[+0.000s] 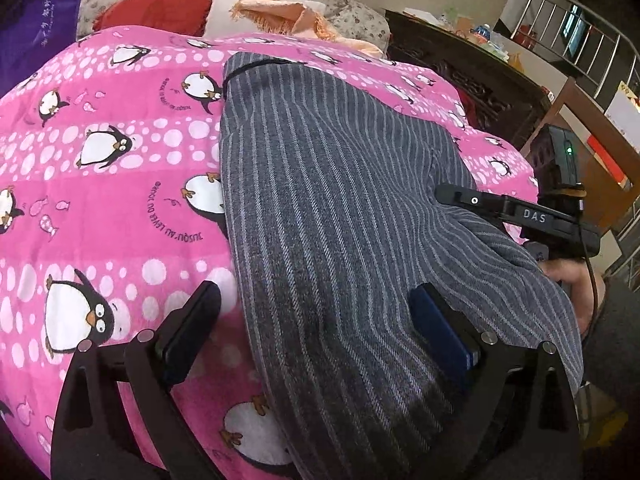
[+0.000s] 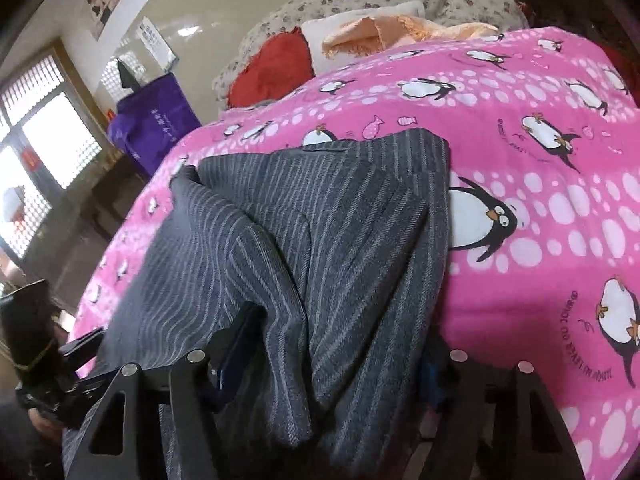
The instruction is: Fold large clothes
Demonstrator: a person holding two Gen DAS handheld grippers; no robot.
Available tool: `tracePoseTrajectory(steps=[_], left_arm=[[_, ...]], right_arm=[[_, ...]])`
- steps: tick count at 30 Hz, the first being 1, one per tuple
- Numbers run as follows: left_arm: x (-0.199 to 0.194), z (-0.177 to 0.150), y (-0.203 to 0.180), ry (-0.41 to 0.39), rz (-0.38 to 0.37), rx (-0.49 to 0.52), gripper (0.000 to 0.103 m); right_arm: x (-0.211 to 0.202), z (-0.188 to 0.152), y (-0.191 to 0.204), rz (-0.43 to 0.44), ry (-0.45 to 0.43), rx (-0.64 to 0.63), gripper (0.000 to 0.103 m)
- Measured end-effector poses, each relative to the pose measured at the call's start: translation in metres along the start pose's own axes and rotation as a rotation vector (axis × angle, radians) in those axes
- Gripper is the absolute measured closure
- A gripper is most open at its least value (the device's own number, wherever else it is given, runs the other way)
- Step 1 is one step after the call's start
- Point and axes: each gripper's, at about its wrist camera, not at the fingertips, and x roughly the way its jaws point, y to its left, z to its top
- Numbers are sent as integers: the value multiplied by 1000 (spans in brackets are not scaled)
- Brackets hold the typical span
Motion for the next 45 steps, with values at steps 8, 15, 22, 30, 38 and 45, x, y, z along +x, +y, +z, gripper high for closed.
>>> tracePoseTrajectory(steps=[8, 15, 22, 30, 38, 45], left_arm=[[-7, -3, -9, -23, -20, 22, 29], [-1, 11, 8, 25, -113, -25, 28], [30, 52, 19, 82, -223, 25, 17], [14, 51, 28, 4, -233, -56, 77], [-41, 58, 73, -71, -169, -67, 79], [-47, 42, 125, 7, -69, -141, 65]], right_arm=[[-3, -1, 18, -23, -1, -38, 59], [-12, -13, -2, 22, 24, 108, 44], [-20, -24, 11, 29, 30, 47, 43], [-6, -26, 24, 74, 6, 98, 57], [27, -13, 73, 220, -7, 146, 58], [62, -4, 127, 190, 23, 41, 59]])
